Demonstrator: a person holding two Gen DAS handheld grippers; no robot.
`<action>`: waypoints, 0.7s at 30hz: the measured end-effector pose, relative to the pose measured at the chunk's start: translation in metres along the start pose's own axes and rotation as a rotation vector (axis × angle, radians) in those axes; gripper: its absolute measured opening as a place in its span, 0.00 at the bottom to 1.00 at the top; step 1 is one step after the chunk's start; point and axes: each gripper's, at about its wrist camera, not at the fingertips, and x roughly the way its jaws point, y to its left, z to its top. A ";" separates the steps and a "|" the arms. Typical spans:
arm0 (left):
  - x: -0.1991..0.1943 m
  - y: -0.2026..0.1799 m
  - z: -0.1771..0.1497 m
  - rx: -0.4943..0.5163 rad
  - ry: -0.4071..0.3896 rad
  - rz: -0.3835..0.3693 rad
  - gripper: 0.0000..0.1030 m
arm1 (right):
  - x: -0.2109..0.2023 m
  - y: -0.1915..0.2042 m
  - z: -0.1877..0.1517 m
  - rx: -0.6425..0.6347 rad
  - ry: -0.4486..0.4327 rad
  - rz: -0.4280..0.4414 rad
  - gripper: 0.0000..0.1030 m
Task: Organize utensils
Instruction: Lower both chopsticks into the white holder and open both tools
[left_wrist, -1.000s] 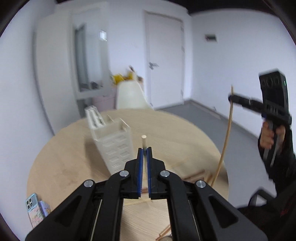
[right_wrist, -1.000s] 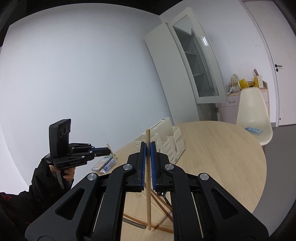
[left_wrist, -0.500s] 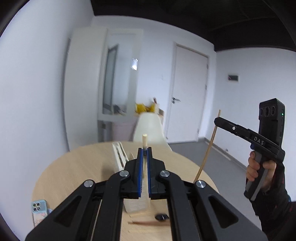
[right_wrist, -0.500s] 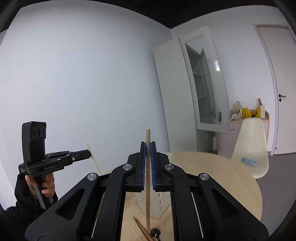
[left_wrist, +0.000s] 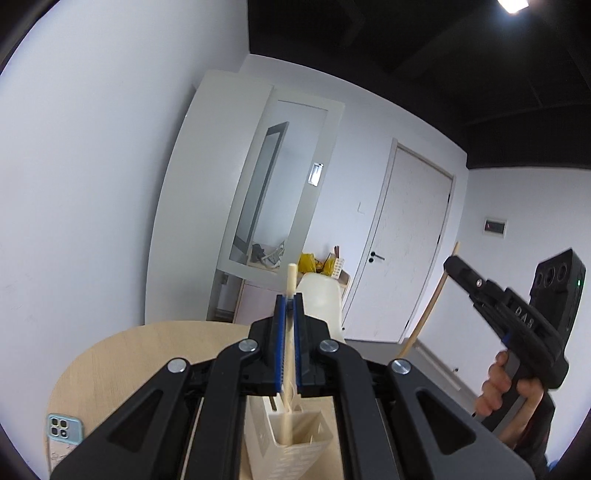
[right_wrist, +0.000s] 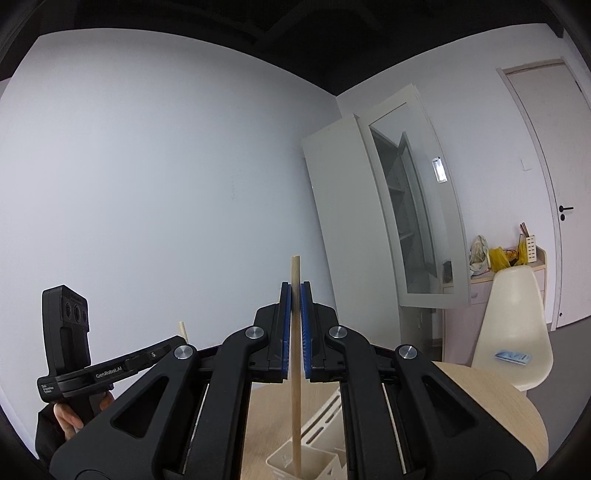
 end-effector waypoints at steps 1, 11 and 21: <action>0.006 0.001 0.002 0.000 -0.007 0.010 0.03 | 0.008 0.001 -0.001 -0.005 0.011 0.005 0.05; 0.062 0.008 0.002 -0.015 0.036 -0.032 0.03 | 0.054 -0.011 -0.027 -0.014 0.094 -0.016 0.05; 0.083 -0.006 -0.036 0.053 0.132 -0.078 0.03 | 0.063 -0.013 -0.051 -0.026 0.172 0.007 0.05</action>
